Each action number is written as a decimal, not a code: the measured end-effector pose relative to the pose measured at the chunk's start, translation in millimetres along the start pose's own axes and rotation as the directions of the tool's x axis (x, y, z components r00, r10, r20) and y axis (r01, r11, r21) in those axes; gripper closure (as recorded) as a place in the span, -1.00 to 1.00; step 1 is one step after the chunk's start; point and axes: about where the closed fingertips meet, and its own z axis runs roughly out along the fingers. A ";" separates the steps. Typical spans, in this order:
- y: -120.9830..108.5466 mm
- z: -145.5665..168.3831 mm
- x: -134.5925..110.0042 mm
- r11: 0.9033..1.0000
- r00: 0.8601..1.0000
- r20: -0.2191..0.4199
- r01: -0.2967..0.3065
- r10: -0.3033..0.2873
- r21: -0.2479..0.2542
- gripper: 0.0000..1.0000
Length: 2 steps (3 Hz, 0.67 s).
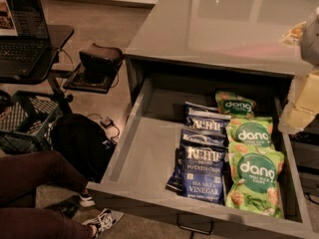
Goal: Pick green rice chip bag from top drawer and place on counter
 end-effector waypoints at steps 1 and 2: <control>0.0 0.0 0.0 1.000 1.000 0.000 0.000 0.000 0.000 -1.00; -3.1 7.2 4.9 1.000 0.998 -0.057 0.006 -0.004 0.027 -1.00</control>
Offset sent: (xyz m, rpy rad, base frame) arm 0.0109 -0.0149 -0.0246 -0.1826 -0.0112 -0.0445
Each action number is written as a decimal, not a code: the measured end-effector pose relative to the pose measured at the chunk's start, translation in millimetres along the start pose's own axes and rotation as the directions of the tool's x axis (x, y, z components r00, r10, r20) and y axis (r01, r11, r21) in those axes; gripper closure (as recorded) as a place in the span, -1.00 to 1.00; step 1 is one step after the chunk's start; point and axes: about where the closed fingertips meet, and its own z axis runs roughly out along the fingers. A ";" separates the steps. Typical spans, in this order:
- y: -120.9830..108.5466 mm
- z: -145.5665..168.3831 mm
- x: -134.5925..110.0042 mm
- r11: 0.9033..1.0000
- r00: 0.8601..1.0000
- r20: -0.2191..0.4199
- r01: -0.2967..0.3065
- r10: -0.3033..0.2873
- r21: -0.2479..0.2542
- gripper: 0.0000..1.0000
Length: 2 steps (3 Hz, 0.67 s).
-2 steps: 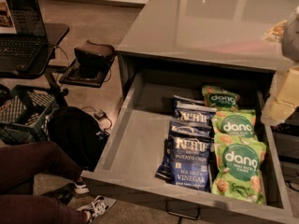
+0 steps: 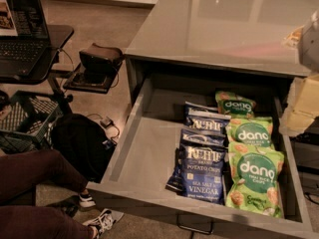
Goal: Pick green rice chip bag from top drawer and place on counter
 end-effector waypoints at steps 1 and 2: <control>-9.1 30.8 35.1 1.000 0.989 -0.150 -0.006 0.007 0.011 -1.00; -17.5 51.6 70.5 1.000 0.969 -0.247 -0.009 0.016 0.030 -1.00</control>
Offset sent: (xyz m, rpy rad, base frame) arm 0.0216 -0.1109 -0.0833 -0.3474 0.0636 -0.1271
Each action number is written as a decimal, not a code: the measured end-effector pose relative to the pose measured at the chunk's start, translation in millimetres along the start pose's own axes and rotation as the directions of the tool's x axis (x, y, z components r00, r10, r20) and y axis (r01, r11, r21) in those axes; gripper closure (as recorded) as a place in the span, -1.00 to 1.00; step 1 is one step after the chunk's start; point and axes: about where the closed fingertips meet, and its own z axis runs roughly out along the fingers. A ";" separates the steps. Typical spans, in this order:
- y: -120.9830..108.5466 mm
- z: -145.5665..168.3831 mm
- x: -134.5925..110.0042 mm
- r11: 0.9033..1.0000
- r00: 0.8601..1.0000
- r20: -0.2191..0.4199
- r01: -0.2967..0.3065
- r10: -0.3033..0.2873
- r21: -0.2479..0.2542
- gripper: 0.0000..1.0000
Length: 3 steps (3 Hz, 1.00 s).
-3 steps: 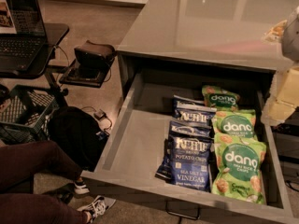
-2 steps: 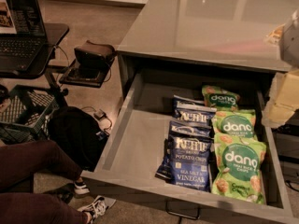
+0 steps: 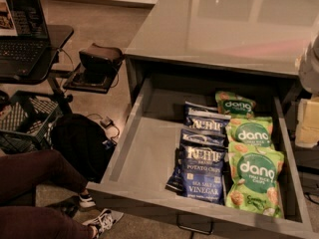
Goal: Pick green rice chip bag from top drawer and place on counter
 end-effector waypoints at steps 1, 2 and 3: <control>-0.6 17.5 21.8 0.999 1.000 -0.024 0.002 -0.001 0.032 -1.00; -2.1 26.9 42.7 0.997 1.000 0.012 -0.016 0.016 0.070 -1.00; -2.0 26.9 42.7 0.997 1.000 0.012 -0.016 0.016 0.071 -1.00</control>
Offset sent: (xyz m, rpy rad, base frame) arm -0.0088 -0.0703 -0.0374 0.0331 -0.1050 -0.0104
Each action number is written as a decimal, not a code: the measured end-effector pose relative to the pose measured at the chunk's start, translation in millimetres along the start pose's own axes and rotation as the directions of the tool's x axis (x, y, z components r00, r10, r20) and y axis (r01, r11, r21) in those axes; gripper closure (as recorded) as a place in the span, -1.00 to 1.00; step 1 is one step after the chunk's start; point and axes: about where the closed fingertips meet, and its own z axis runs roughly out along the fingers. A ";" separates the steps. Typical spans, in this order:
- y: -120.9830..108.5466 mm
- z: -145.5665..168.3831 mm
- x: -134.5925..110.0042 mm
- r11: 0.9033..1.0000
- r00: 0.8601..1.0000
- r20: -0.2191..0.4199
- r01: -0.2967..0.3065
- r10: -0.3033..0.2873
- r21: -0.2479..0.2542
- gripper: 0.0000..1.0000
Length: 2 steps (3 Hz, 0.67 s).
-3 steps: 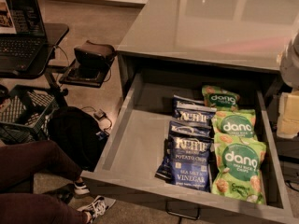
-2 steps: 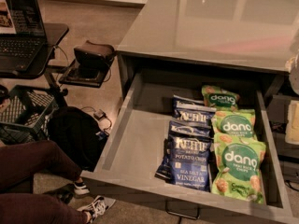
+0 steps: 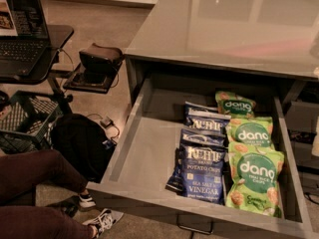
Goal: Pick green rice chip bag from top drawer and place on counter
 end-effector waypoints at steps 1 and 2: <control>4.6 3.6 0.5 1.000 0.997 0.079 0.000 0.002 -0.031 -1.00; 13.5 23.7 24.4 0.996 0.971 0.236 0.001 0.022 -0.093 -1.00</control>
Offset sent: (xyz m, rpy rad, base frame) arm -0.0369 0.0151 -0.0296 0.7527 0.0463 0.2536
